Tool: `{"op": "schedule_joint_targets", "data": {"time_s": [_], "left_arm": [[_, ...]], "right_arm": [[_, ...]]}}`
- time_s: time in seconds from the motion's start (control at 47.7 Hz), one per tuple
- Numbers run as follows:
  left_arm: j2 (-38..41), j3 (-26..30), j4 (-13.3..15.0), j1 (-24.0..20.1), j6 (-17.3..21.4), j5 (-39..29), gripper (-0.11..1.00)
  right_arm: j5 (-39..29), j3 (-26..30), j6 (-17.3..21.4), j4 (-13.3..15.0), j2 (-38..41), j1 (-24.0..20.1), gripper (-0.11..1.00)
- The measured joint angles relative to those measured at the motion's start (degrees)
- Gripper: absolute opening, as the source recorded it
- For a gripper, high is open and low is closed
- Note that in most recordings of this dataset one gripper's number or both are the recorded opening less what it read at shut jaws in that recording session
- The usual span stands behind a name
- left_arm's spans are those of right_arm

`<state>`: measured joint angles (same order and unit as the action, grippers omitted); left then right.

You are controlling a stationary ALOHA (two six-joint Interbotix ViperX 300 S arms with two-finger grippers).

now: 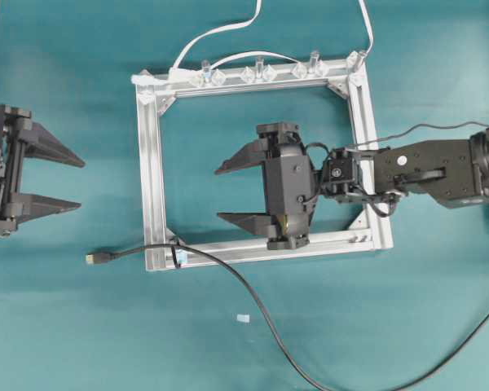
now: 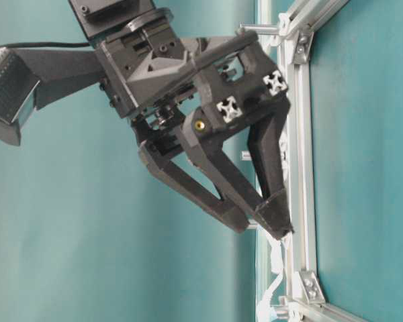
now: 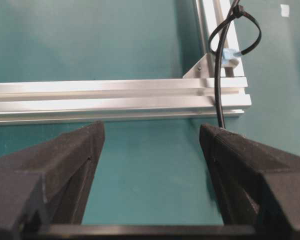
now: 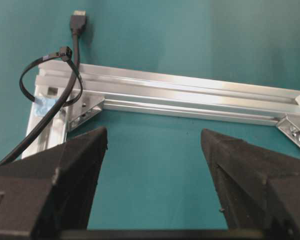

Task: Insert the wire through the string loop located on the left side.

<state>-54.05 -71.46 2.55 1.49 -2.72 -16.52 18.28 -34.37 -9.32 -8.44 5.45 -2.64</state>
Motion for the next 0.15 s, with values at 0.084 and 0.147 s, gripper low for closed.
{"op": "schedule_joint_targets", "data": {"time_s": [0.084, 0.147], "left_arm": [[0.0, 0.0, 0.0, 0.0, 0.0, 0.0, 0.77], [-0.1, 0.0, 0.0, 0.0, 0.0, 0.0, 0.77]], "right_arm": [[0.0, -0.2, -0.1, 0.0, -0.1, 0.1, 0.80], [0.0, -0.2, 0.0, 0.0, -0.1, 0.1, 0.80]]}}
